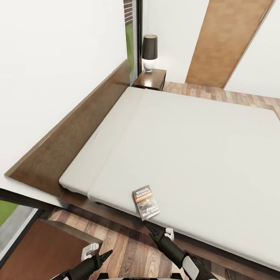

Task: In the bedroom, move the book from the bed onto either nightstand, and place the two sandals side by side next to the bed.

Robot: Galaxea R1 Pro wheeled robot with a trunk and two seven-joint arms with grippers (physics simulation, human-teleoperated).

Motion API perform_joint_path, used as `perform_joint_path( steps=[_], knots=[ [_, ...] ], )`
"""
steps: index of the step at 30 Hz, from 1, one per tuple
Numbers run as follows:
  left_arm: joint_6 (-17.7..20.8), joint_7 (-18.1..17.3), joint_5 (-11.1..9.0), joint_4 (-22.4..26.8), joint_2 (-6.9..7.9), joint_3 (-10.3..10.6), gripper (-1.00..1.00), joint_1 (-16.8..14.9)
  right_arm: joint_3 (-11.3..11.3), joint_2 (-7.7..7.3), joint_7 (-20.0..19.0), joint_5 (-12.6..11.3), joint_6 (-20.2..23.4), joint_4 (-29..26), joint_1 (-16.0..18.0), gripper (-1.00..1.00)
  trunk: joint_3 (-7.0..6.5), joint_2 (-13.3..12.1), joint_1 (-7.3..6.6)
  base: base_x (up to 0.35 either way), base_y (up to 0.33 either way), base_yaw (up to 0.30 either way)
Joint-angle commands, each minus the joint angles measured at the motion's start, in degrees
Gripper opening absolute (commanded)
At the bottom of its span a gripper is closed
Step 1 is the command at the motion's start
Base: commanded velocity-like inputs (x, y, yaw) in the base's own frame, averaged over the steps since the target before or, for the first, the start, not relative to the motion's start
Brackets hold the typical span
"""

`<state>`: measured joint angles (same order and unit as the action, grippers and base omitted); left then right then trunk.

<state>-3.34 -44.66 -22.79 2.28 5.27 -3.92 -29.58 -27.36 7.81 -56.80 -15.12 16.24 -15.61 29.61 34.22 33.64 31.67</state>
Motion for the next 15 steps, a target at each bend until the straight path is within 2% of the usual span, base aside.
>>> perform_joint_path(
  steps=[1,6,9,12,13,14,15],
  knots=[
    [-0.3,-0.2,0.5,-0.1,0.00,-0.4,1.00,0.0,0.0,0.01,-0.1,-0.4,0.6,0.0,0.0,1.00,0.05,0.1,0.02,0.000,0.000,0.010],
    [-0.3,-0.2,0.5,-0.1,0.00,-0.4,1.00,0.0,-0.1,-0.01,-0.1,-0.5,0.3,0.0,0.0,1.00,0.05,0.1,0.02,0.000,0.000,0.003],
    [-0.3,-0.2,0.5,-0.1,0.00,-0.4,1.00,0.0,-0.2,-0.03,-0.1,-1.2,-1.7,0.0,0.0,1.00,0.05,0.1,0.02,0.000,0.000,0.000],
    [-0.3,-0.1,0.5,-0.1,0.00,-0.4,1.00,0.0,-0.3,-0.05,-0.1,-4.6,-4.2,0.0,0.0,1.00,0.05,0.1,0.02,0.000,0.000,0.000],
    [-0.3,-0.1,0.5,-0.1,0.00,-0.4,1.00,0.0,-0.3,-0.08,-0.1,-8.1,-5.0,0.0,0.0,1.00,0.05,0.1,0.02,0.000,0.000,0.000],
    [-0.3,-0.1,0.5,-0.1,0.00,-0.4,1.00,0.0,-0.3,-0.11,-0.1,-10.2,-5.4,0.0,0.0,1.00,0.05,0.1,0.02,0.000,0.000,0.000],
    [-0.3,-0.1,0.5,-0.1,0.00,-0.4,1.00,0.0,-0.3,-0.12,-0.1,-11.0,-5.5,0.0,0.0,1.00,0.05,0.1,0.02,0.000,0.000,0.000]
  ],
)
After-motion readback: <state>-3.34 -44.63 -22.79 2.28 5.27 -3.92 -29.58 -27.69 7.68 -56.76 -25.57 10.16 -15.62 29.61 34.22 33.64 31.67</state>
